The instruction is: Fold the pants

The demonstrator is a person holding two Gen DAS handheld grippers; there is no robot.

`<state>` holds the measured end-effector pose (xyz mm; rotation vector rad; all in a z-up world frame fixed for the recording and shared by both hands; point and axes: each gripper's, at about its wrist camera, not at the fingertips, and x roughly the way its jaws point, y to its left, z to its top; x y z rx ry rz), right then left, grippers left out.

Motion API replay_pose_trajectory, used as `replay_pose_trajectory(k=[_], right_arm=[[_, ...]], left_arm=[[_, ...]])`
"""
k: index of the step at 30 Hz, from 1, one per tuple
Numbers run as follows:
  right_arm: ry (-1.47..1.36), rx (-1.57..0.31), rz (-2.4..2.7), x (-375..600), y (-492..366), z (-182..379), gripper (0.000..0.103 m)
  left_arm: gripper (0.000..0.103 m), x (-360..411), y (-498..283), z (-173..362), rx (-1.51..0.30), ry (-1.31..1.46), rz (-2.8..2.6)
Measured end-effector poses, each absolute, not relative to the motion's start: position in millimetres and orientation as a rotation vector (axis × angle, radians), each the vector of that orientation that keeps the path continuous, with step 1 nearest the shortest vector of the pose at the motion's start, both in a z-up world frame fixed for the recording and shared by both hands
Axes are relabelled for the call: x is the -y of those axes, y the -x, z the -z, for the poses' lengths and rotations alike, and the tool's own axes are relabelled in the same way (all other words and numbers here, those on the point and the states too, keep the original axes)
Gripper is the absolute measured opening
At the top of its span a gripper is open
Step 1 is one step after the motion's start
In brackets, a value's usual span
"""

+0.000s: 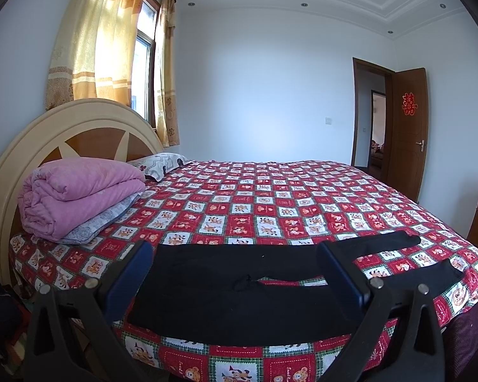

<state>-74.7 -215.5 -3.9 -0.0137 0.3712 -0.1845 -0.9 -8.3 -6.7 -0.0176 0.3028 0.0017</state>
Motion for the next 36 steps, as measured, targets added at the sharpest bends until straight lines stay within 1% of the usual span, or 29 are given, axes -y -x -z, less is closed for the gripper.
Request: replay_pose_trajectory(k=[8,16,18,21,26,27,28,32,36], right_arm=[[0.016,-0.389,0.184,217,71,10,0.102],[0.023,-0.426,0.176,222,58,28,0.102],[0.04,-0.436,0.139,224,50,36,0.102],[0.094,-0.471,0.138,228,31,52,0.102],[0.123,-0.565,0.163,249,-10,80,0.102],[0.124,-0.579,0.167,253,-16,84,0.102],[0.127,-0.594,0.17,259,-25,89,0.102],[0.136,-0.638,0.201,284,-59,102,0.102],[0.138,-0.654,0.235,308,-92,103,0.102]], left_arm=[[0.103,16,3,17,-0.317,0.016,-0.002],[0.103,15,-24,48,-0.39,0.017,0.004],[0.103,7,-43,62,-0.419,0.014,0.009],[0.103,-18,-88,86,-0.513,0.005,-0.037],[0.102,-83,-163,124,-0.647,0.072,-0.15],[0.098,-89,-172,128,-0.664,0.08,-0.167],[0.096,-100,-184,133,-0.686,0.092,-0.182],[0.095,-128,-228,152,-0.751,0.103,-0.197],[0.085,-148,-270,167,-0.803,0.127,-0.177]])
